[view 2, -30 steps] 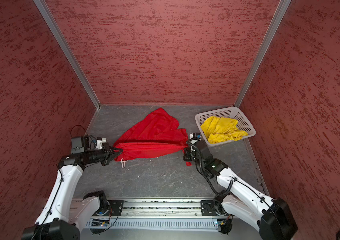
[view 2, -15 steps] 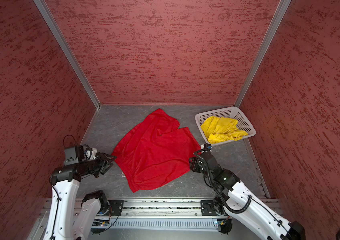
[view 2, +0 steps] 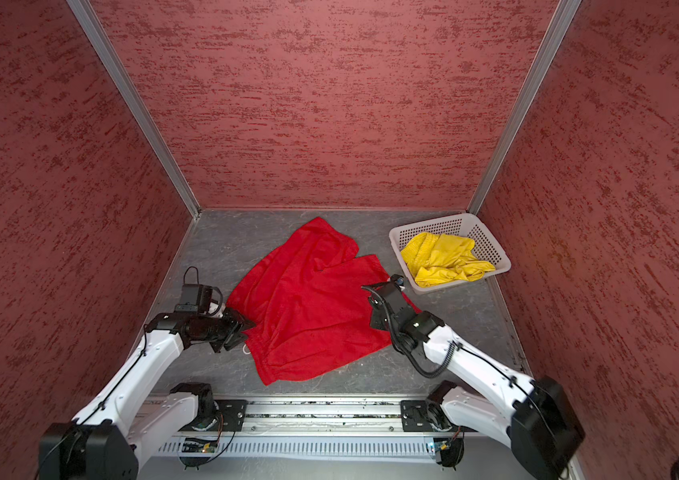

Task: Fold and stack the shorts

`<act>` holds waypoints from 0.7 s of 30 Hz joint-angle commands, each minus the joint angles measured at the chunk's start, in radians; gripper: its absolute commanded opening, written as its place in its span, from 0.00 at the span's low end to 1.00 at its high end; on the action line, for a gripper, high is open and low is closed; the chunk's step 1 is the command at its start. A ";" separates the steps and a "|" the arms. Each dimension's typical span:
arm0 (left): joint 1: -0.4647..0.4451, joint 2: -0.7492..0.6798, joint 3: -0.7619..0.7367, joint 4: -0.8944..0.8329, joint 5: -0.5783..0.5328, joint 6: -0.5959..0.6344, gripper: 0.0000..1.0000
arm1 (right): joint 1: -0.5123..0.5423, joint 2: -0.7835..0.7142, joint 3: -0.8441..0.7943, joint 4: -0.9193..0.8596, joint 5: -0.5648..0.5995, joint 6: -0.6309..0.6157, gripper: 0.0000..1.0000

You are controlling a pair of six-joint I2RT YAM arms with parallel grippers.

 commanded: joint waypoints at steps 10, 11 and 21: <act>0.044 0.374 0.171 0.195 -0.217 0.084 0.35 | 0.098 0.384 0.123 0.236 -0.081 -0.087 0.13; 0.051 0.398 0.193 0.194 -0.229 0.094 0.34 | 0.110 0.394 0.123 0.236 -0.079 -0.084 0.14; 0.089 0.668 0.374 0.254 -0.285 0.122 0.28 | 0.276 0.500 0.197 0.255 -0.104 -0.032 0.20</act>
